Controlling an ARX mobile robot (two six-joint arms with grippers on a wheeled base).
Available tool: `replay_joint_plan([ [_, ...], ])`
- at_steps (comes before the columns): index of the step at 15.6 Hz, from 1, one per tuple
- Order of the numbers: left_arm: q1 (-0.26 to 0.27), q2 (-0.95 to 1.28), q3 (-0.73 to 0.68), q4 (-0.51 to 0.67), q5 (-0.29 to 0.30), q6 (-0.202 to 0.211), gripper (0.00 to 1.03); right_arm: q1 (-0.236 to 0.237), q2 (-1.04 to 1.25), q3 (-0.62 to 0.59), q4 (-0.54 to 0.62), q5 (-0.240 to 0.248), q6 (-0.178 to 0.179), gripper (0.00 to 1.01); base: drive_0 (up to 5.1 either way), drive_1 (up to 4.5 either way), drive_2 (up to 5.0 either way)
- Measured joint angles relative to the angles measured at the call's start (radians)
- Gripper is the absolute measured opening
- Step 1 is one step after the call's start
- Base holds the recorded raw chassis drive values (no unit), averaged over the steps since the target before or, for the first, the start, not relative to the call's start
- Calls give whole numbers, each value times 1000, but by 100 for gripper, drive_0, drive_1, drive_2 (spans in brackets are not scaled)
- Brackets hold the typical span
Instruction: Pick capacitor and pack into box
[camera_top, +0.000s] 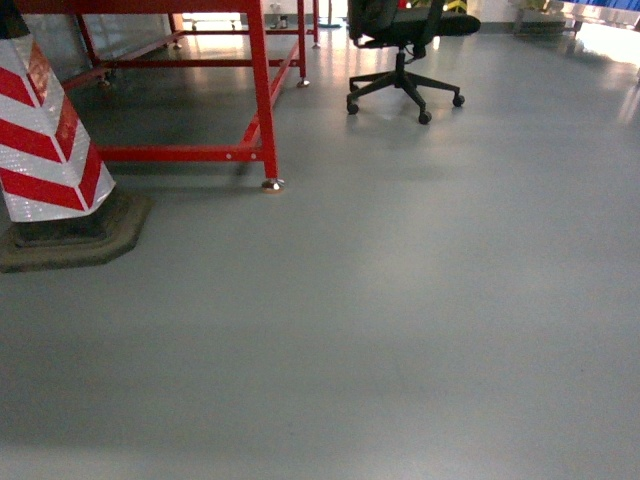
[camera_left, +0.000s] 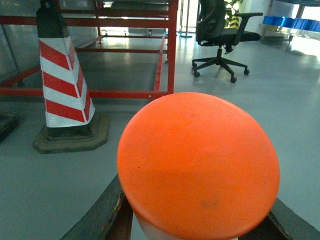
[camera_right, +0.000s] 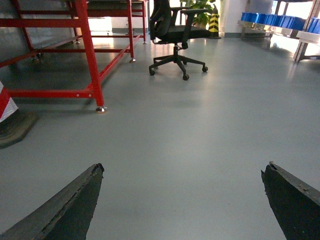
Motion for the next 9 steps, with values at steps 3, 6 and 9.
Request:
replay_joint_plan([
  [3, 0, 0, 0, -3, -3, 0, 44, 0, 0, 0, 3, 0, 0, 98, -508, 238, 238],
  [6, 0, 0, 0, 0, 0, 0, 44, 0, 0, 0, 2, 0, 0, 98, -508, 238, 238],
  [9, 0, 0, 0, -3, 0, 0, 44, 0, 0, 0, 1, 0, 0, 98, -508, 238, 238],
])
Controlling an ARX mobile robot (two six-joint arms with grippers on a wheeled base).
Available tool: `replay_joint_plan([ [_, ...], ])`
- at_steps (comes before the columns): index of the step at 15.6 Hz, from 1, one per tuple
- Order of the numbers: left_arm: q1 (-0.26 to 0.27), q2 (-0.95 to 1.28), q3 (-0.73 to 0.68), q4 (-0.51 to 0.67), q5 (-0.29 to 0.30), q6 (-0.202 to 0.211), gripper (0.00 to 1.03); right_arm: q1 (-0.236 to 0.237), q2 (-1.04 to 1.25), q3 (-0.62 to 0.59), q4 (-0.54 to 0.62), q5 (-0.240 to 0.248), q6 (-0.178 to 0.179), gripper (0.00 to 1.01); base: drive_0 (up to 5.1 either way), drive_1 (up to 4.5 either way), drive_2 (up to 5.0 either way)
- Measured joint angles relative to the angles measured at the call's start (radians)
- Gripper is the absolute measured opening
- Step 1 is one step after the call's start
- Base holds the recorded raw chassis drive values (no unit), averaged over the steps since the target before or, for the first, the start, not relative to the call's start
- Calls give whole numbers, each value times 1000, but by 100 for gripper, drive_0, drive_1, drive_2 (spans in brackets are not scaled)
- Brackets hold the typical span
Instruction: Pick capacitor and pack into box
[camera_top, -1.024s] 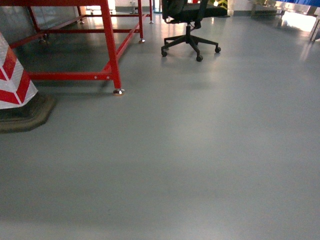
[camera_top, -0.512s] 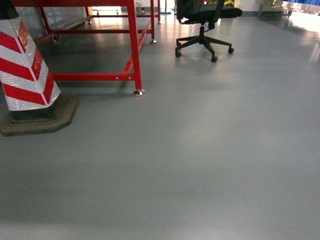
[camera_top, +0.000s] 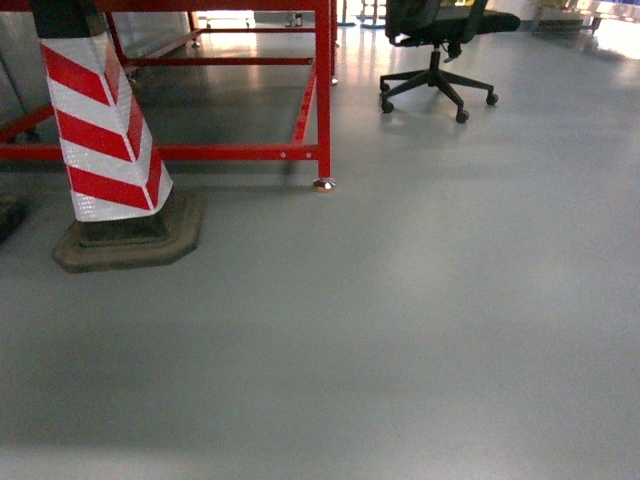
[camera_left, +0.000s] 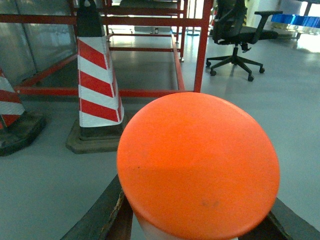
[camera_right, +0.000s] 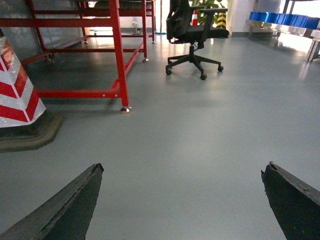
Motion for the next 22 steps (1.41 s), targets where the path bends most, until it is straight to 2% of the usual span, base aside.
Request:
replay_joint_plan([
  [22, 0, 0, 0, 4, 0, 0, 44, 0, 0, 0, 2, 0, 0, 98, -505, 240, 240],
])
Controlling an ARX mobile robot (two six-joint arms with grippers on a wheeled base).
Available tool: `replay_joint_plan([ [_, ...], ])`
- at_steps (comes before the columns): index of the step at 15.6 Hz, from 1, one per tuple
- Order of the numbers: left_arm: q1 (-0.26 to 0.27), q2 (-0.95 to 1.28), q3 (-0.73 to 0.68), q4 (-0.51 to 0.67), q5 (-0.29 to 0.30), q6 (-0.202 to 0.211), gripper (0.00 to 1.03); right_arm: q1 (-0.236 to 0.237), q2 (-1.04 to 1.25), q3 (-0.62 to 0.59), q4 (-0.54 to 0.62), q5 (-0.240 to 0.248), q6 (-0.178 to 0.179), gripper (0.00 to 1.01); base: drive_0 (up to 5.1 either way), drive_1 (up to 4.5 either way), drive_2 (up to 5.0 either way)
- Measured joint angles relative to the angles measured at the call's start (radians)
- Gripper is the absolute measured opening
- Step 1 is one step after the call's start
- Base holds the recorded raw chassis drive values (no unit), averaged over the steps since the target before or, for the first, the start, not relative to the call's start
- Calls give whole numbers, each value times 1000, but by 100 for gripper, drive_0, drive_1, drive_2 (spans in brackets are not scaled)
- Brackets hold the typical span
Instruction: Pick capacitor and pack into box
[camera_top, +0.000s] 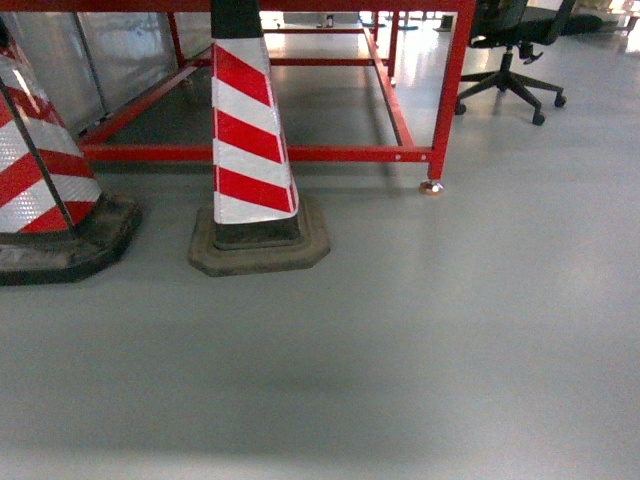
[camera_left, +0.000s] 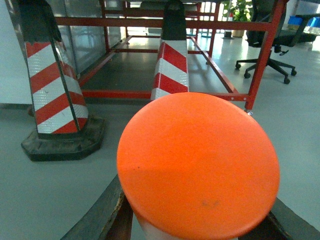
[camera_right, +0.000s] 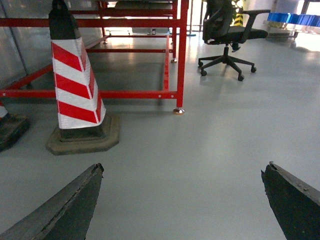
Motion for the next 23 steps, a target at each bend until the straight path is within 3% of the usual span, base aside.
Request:
replay_joint_plan([
  [10, 0, 0, 0, -3, -2, 0, 44, 0, 0, 0, -3, -2, 0, 98, -454, 217, 217],
  [23, 0, 0, 0, 2, 0, 0, 44, 0, 0, 0, 0, 0, 0, 98, 7, 437, -422],
])
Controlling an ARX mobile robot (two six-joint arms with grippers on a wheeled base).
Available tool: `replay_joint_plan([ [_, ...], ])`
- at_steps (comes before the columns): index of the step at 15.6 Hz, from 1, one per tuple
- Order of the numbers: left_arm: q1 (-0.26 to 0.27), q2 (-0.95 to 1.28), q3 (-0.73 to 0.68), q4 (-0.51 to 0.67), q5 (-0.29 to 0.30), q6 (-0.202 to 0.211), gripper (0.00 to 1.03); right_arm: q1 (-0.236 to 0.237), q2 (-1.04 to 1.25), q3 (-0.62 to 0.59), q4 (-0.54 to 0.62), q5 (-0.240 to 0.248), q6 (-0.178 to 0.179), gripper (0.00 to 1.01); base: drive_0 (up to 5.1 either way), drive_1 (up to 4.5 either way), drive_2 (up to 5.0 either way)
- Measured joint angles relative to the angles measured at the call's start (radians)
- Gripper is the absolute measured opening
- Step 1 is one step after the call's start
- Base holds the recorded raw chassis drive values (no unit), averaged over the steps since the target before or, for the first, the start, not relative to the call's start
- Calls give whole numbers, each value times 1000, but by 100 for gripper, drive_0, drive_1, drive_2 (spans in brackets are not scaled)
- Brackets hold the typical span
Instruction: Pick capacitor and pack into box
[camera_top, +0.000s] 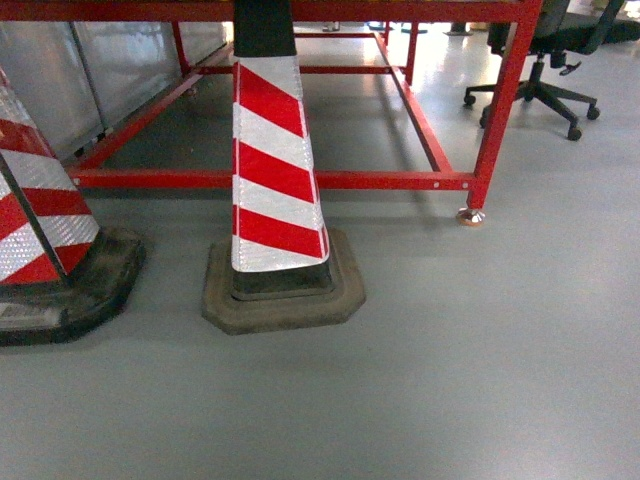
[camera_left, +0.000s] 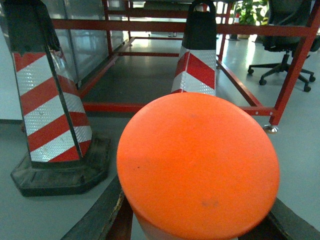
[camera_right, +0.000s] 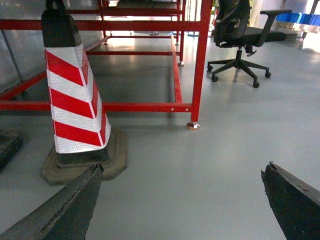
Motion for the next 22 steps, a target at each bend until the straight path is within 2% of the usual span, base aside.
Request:
replay_joint_plan([
  [7, 0, 0, 0, -4, -1, 0, 44, 0, 0, 0, 2, 0, 0, 98, 0, 421, -420],
  [22, 0, 0, 0, -7, 0, -1, 44, 0, 0, 0, -3, 0, 0, 98, 0, 0, 0],
])
